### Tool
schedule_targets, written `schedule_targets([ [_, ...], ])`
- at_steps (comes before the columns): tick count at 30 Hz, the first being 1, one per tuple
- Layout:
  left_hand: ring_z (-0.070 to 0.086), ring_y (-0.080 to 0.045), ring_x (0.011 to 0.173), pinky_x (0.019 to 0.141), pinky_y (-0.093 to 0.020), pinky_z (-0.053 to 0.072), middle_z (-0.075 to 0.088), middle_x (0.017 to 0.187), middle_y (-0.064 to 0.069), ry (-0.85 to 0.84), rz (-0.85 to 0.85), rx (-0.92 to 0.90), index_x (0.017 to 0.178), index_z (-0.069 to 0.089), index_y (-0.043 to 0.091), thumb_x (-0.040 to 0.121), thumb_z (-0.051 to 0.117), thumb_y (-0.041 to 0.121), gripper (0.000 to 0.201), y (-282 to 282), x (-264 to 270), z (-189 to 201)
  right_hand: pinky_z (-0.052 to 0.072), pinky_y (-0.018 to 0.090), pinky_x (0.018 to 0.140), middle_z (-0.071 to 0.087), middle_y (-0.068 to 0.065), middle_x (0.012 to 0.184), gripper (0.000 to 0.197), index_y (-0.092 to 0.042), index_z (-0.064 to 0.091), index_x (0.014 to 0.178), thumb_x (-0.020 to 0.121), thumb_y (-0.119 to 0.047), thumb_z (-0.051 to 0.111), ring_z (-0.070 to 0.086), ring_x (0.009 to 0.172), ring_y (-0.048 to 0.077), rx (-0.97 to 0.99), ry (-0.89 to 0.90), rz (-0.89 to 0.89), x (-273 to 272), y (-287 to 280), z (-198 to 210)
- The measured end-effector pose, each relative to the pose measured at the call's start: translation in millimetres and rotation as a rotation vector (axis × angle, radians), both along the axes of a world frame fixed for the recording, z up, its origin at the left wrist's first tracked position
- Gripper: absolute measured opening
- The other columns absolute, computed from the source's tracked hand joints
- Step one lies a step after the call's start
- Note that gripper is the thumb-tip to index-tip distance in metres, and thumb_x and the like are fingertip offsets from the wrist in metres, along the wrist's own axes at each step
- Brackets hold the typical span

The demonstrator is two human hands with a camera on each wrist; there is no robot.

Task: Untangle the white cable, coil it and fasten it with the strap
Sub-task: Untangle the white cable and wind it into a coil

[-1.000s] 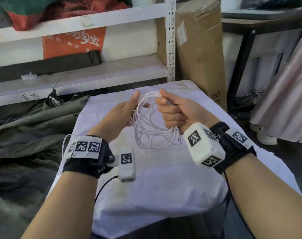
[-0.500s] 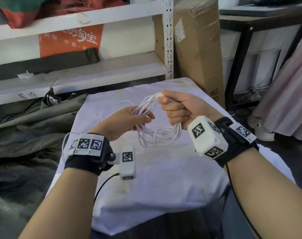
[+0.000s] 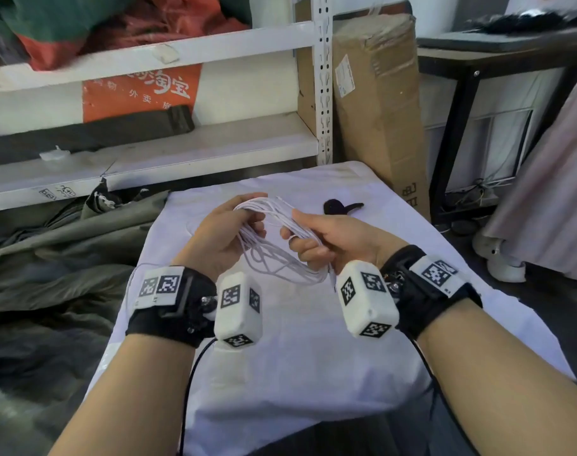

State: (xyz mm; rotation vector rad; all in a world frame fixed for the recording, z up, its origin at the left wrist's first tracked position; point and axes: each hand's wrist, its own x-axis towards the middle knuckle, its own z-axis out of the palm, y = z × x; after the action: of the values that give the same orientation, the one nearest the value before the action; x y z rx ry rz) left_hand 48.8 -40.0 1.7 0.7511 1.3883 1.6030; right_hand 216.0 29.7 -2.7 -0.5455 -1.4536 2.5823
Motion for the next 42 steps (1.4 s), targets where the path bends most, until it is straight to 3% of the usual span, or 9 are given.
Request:
schedule_targets([
  [9,0.023,-0.005,0.032,0.036,-0.015,0.026,0.04,0.052,0.002,-0.192,-0.006,-0.05,0.099,0.058,0.011,0.097,0.03,0.001,0.03,-4,-3,2,0.029,0.011,0.034,0.045,-0.003,0.059,0.03,-0.003,0.053,0.106,0.103,-0.023,0.031,0.037,0.037,0.001,0.089,-0.027,0.043,-7,-7,-3],
  [14,0.021,-0.005,0.03,0.033,-0.016,0.021,0.034,0.046,0.002,-0.297,-0.036,-0.046,0.101,0.056,0.011,0.09,0.022,-0.007,0.04,-1,0,1,0.02,0.011,0.037,0.031,-0.007,0.053,0.039,-0.009,0.052,0.088,0.101,-0.039,0.03,0.025,0.036,0.001,0.243,-0.094,0.172,-5,-16,-1],
  [18,0.021,-0.005,0.032,0.033,-0.015,0.02,0.036,0.04,0.005,-0.004,-0.03,-0.046,0.099,0.057,0.008,0.088,0.02,-0.009,0.042,-2,8,1,0.012,0.014,0.037,0.029,-0.01,0.048,0.039,-0.014,0.049,0.079,0.102,-0.038,0.029,0.02,0.033,0.0,0.273,-0.089,0.245,-3,-17,0],
  [23,0.026,-0.005,0.035,0.037,-0.016,0.026,0.044,0.051,0.002,0.061,-0.1,-0.06,0.101,0.059,0.009,0.094,0.03,-0.003,0.032,-1,-1,-3,0.013,0.014,0.033,0.03,-0.011,0.043,0.041,-0.015,0.046,0.069,0.101,-0.034,0.028,0.021,0.029,-0.001,0.061,0.063,0.169,-1,-8,-2],
  [28,0.058,-0.015,0.057,0.058,-0.022,0.047,0.061,0.064,-0.004,0.16,-0.259,-0.021,0.101,0.063,0.009,0.096,0.049,0.017,0.016,-8,-4,-5,0.02,0.015,0.029,0.018,-0.007,0.048,0.034,-0.014,0.053,0.068,0.092,-0.032,0.037,0.011,0.035,0.006,-0.194,0.331,0.087,-1,4,4],
  [32,0.067,-0.019,0.074,0.073,-0.024,0.051,0.073,0.081,-0.009,0.379,-0.331,-0.15,0.104,0.065,0.01,0.091,0.035,0.056,0.056,-9,-1,-3,0.023,0.019,0.031,0.023,-0.007,0.05,0.032,-0.007,0.057,0.071,0.092,-0.025,0.041,0.018,0.035,0.007,-0.399,0.557,0.06,3,19,3],
  [34,0.065,-0.018,0.069,0.081,-0.029,0.048,0.072,0.077,-0.009,0.635,-0.285,-0.26,0.094,0.069,0.008,0.092,0.027,0.063,0.07,-10,-3,-3,0.021,0.019,0.031,0.03,-0.004,0.045,0.032,-0.004,0.058,0.07,0.092,-0.021,0.042,0.019,0.034,0.007,-0.487,0.659,-0.063,8,27,4],
  [38,0.057,-0.012,0.054,0.067,-0.027,0.043,0.066,0.062,0.0,1.153,-0.17,-0.439,0.077,0.067,0.014,0.093,0.037,0.058,0.056,-10,-19,-10,0.016,0.016,0.028,0.035,-0.004,0.036,0.051,-0.008,0.054,0.055,0.1,-0.022,0.033,0.024,0.023,0.007,-0.577,0.771,-0.467,18,38,3],
  [42,0.063,-0.009,0.052,0.07,-0.025,0.051,0.071,0.062,0.001,1.103,-0.271,-0.525,0.076,0.067,0.012,0.09,0.059,0.039,0.031,-13,-31,-15,0.018,0.019,0.025,0.029,-0.006,0.035,0.052,-0.014,0.045,0.058,0.104,-0.026,0.027,0.023,0.022,0.008,-0.621,0.739,-0.837,24,41,-3],
])
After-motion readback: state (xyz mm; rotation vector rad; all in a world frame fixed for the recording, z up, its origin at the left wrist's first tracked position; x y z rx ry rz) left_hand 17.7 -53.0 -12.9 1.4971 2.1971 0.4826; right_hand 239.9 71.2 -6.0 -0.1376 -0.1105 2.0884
